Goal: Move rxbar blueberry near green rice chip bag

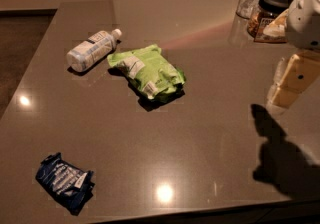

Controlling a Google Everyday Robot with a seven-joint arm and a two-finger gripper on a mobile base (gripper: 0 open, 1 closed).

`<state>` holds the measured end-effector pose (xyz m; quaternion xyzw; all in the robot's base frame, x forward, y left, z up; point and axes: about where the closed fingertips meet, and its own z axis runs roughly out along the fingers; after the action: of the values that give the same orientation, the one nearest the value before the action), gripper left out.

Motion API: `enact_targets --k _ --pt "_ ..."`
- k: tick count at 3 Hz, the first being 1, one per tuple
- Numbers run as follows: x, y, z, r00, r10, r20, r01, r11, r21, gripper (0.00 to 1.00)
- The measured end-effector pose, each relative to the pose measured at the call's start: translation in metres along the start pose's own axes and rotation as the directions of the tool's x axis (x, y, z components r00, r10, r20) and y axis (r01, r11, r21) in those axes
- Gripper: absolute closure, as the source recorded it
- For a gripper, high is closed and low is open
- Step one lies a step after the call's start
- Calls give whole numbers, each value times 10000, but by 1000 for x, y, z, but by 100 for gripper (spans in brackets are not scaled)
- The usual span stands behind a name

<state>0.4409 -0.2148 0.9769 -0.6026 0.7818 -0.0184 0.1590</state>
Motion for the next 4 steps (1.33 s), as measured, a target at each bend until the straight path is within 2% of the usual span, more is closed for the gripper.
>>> enact_targets --k 1,2,4 --pt "-19 10 2 9991 -206 367 219 9991 -351 0" --pt "-50 31 8 9947 -480 905 561 9945 -889 0" --pt "-127 95 39 9827 -978 1574 1267 9744 -1855 0"
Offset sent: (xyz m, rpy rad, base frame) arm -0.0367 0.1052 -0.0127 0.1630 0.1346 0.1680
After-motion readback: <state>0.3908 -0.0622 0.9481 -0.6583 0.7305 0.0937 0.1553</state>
